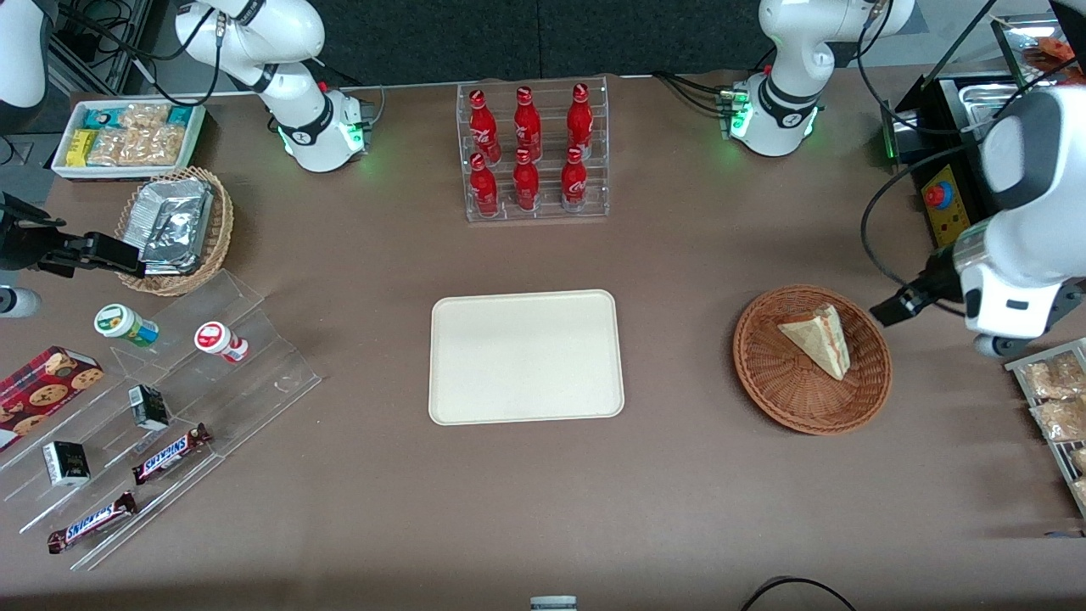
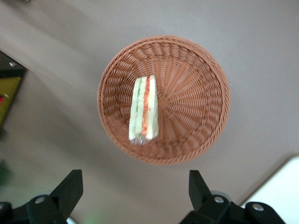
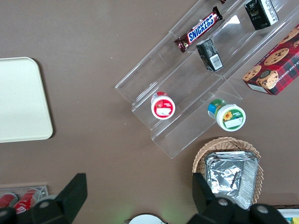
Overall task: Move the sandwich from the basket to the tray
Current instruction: 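Move the left gripper over the wrapped sandwich in the wicker basket, then lower the left gripper and close it on the sandwich's crust edge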
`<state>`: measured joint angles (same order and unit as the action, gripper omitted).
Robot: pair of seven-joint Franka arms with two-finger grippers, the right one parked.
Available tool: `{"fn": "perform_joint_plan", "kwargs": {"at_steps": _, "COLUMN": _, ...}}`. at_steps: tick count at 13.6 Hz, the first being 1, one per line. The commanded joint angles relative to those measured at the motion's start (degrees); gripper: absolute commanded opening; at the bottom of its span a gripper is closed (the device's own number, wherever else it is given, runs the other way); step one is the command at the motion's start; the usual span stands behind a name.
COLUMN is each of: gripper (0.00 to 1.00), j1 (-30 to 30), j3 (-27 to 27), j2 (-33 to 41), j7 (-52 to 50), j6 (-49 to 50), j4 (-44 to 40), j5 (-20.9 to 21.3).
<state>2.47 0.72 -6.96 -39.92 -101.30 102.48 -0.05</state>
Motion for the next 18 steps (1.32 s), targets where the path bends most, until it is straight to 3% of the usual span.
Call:
{"fn": "perform_joint_plan", "kwargs": {"at_steps": 1, "gripper": 1.00, "j1": -0.01, "j3": -0.10, "j2": 1.86, "j7": -4.98, "j6": -9.75, "j4": 9.03, "j5": 1.02}}
{"fn": "perform_joint_plan", "kwargs": {"at_steps": 8, "gripper": 1.00, "j1": 0.08, "j3": -0.19, "j2": 0.64, "j7": -9.12, "j6": -30.17, "j4": 21.88, "j5": 0.93}}
{"fn": "perform_joint_plan", "kwargs": {"at_steps": 18, "gripper": 1.00, "j1": 1.05, "j3": -0.28, "j2": -4.99, "j7": -11.32, "j6": -35.02, "j4": 24.52, "j5": 1.11}}
